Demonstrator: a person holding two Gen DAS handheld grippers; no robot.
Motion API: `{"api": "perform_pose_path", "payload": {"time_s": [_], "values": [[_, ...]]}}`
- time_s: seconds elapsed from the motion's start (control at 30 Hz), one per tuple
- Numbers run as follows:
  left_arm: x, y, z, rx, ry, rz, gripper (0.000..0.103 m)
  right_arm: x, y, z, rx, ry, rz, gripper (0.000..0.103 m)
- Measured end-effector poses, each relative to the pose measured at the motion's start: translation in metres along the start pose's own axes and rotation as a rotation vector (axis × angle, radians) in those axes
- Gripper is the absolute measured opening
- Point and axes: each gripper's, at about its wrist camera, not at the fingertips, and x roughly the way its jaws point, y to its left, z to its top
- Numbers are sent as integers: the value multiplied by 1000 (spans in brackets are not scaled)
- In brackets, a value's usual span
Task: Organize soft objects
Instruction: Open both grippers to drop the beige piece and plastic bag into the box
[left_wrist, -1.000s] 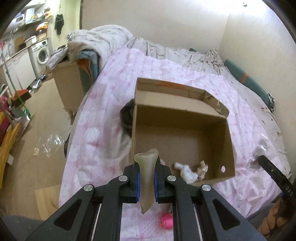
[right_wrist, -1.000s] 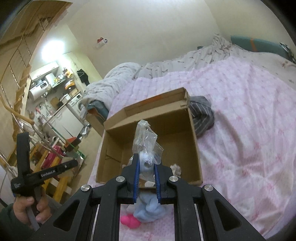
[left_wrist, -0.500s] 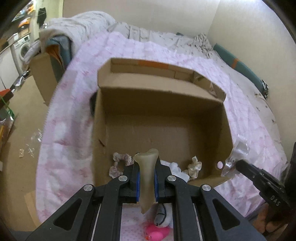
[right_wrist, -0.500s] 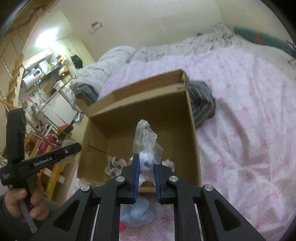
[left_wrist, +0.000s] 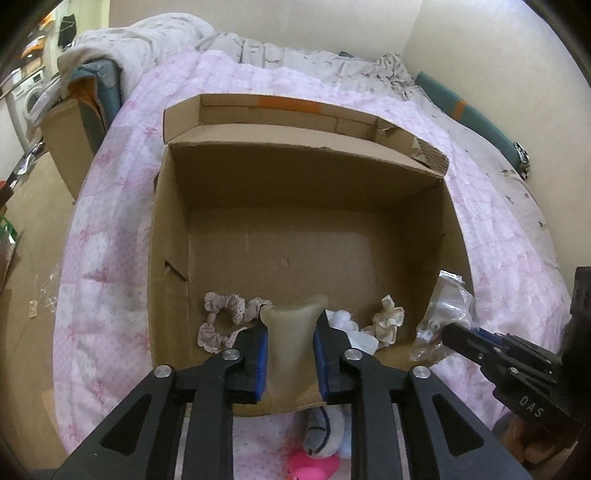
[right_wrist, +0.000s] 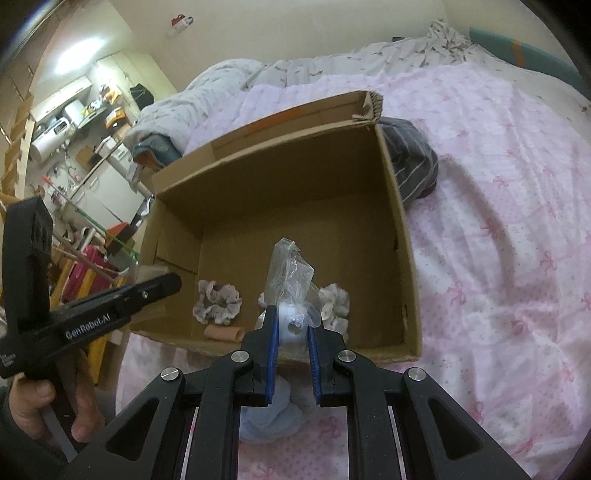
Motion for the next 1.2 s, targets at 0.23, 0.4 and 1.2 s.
{"api": "perform_pose_path", "payload": {"time_s": [0.23, 0.4, 1.2], "values": [[-4, 1, -3, -1, -7, 14, 32, 0, 2, -2, -13, 7, -9, 16], [-6, 3, -3, -11, -12, 17, 51, 1, 2, 1, -11, 9, -11, 16], [-16, 4, -6, -40, -30, 166, 69, 4, 4, 0, -16, 7, -1, 17]]}}
